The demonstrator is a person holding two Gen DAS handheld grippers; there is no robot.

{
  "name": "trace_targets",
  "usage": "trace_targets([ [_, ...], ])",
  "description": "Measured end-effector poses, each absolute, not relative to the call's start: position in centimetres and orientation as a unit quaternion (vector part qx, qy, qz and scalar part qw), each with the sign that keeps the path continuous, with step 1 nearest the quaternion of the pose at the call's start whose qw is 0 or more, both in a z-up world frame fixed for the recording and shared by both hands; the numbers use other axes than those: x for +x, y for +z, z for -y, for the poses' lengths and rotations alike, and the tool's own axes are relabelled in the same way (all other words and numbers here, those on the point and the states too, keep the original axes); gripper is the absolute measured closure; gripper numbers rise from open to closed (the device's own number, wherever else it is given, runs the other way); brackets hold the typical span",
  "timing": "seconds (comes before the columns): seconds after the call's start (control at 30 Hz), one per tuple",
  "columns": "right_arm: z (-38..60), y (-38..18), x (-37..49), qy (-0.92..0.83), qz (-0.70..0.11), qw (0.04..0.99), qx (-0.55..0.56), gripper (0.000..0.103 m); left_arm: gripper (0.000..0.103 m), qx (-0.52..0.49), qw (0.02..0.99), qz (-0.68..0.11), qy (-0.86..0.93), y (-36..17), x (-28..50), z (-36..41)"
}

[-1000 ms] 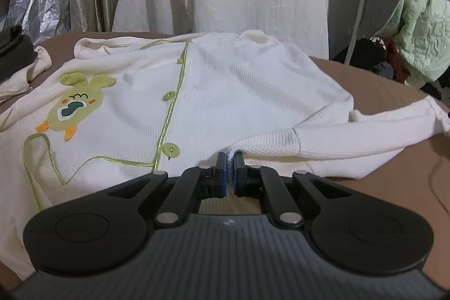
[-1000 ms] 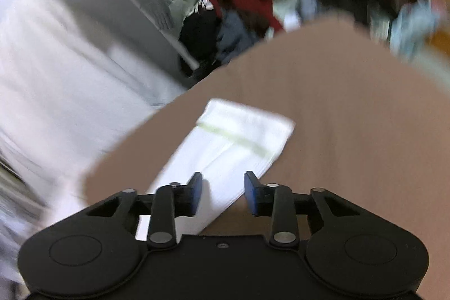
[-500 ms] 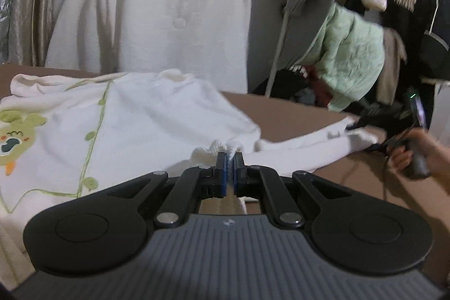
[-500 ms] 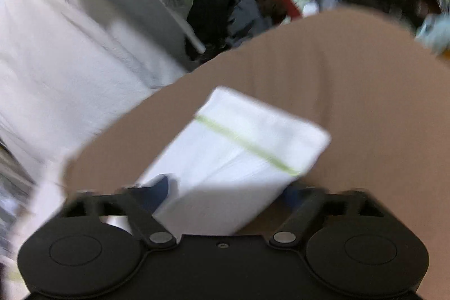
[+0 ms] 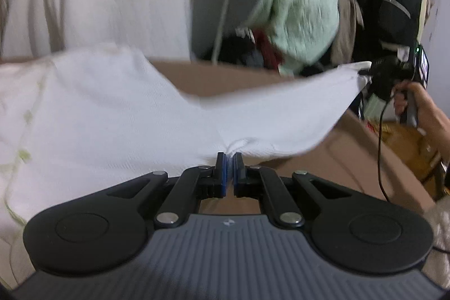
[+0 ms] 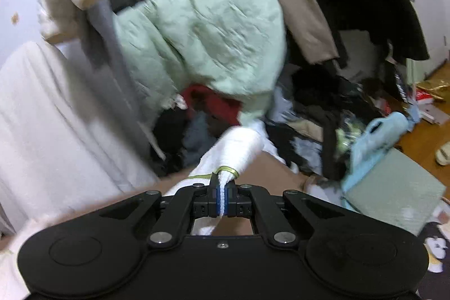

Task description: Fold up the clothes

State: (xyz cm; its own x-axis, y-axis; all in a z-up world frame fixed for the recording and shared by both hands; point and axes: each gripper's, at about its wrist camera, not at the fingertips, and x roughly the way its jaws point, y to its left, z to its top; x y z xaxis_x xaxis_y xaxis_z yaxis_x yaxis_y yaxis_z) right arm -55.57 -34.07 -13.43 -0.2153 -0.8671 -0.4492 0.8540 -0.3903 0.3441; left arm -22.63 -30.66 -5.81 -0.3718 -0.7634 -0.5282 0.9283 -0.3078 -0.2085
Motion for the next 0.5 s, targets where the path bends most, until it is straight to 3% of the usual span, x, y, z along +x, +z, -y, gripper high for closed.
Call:
trace_targets([
  [0.13, 34.1, -16.3, -56.4, -0.793, -0.05, 0.532, 0.292, 0.102, 0.103, 0.197, 0.473, -0.275, -0.814, -6.9, -25.3, 31.0],
  [0.2, 35.0, -18.2, -57.1, -0.794, -0.062, 0.511, 0.324, 0.1, 0.1, 0.256, 0.498, -0.275, -0.782, -8.5, -27.2, 31.7],
  [0.23, 35.6, -19.0, -57.0, -0.802, -0.087, 0.482, 0.342, 0.091, 0.1, 0.275, 0.507, -0.285, -0.765, -9.2, -27.5, 32.1],
  [0.3, 36.5, -19.7, -56.7, -0.823, -0.131, 0.422, 0.358, 0.046, 0.097, 0.277, 0.504, -0.327, -0.75, -9.9, -27.0, 32.7],
  [0.33, 36.5, -19.0, -56.3, -0.834, -0.138, 0.404, 0.348, 0.042, 0.094, 0.26, 0.493, -0.354, -0.751, -9.9, -26.2, 32.7],
  [0.37, 36.1, -18.2, -55.9, -0.843, -0.14, 0.394, 0.338, 0.041, 0.082, 0.244, 0.485, -0.371, -0.753, -9.6, -25.4, 32.6],
  [0.4, 35.8, -17.1, -55.3, -0.85, -0.137, 0.389, 0.328, 0.041, 0.064, 0.231, 0.489, -0.374, -0.753, -9.1, -24.5, 32.2],
  [0.47, 35.2, -14.8, -53.9, -0.857, -0.12, 0.396, 0.306, 0.041, 0.047, 0.219, 0.519, -0.356, -0.746, -7.7, -23.0, 31.2],
  [0.5, 34.9, -13.6, -52.7, -0.852, -0.114, 0.417, 0.295, 0.041, 0.045, 0.216, 0.534, -0.346, -0.74, -7.0, -22.1, 30.7],
])
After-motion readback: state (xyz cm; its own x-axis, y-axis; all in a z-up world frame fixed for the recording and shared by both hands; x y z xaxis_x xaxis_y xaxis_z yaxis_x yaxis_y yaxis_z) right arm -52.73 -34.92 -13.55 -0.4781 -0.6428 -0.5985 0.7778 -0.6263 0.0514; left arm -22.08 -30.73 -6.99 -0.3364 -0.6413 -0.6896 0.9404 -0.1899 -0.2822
